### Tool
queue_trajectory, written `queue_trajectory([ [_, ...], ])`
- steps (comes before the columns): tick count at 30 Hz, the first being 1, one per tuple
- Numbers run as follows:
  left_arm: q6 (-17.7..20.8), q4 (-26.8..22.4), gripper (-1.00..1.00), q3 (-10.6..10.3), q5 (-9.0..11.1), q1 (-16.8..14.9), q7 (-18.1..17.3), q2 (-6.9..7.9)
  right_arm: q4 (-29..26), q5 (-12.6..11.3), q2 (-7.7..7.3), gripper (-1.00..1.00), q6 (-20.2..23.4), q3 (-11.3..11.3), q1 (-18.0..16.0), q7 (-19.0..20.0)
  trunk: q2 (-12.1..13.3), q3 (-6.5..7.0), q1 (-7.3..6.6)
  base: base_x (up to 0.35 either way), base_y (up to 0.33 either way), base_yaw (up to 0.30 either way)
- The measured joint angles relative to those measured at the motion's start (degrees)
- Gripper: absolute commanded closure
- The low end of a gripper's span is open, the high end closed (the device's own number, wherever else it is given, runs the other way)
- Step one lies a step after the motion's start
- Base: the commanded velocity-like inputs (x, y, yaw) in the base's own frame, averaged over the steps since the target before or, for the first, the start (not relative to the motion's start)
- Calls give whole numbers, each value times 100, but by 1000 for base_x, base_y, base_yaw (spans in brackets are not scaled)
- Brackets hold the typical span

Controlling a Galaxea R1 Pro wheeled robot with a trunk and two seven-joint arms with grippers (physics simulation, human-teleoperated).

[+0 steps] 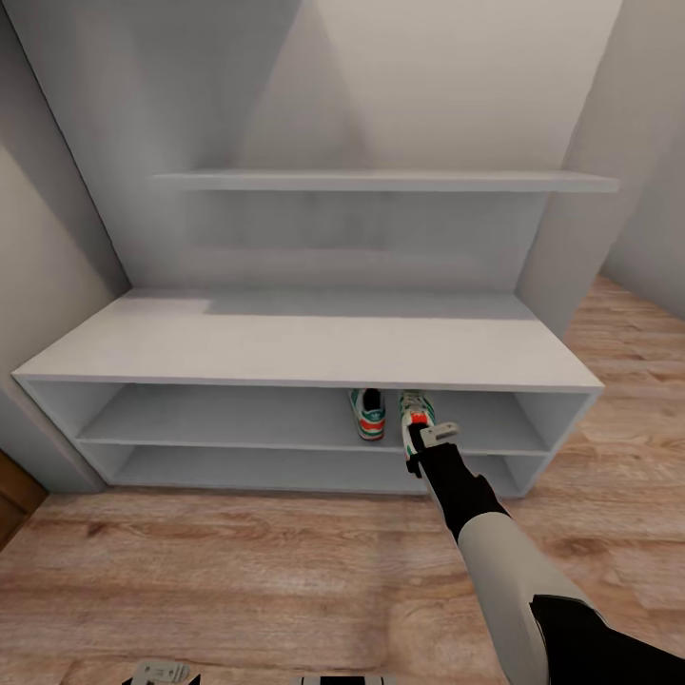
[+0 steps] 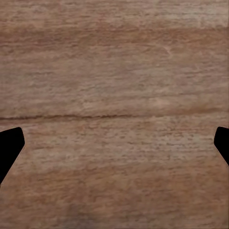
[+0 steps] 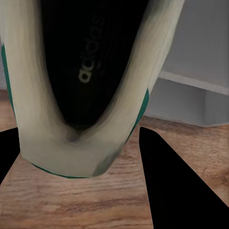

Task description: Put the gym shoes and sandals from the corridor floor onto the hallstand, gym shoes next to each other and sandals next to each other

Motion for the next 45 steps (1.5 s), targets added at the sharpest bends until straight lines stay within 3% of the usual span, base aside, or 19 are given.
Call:
queue_trajectory([
  [45,-1,8,-100,9,16,24,9,8,-9,-10,3,100,0,0,0,0,0,0,1,105,15,0],
])
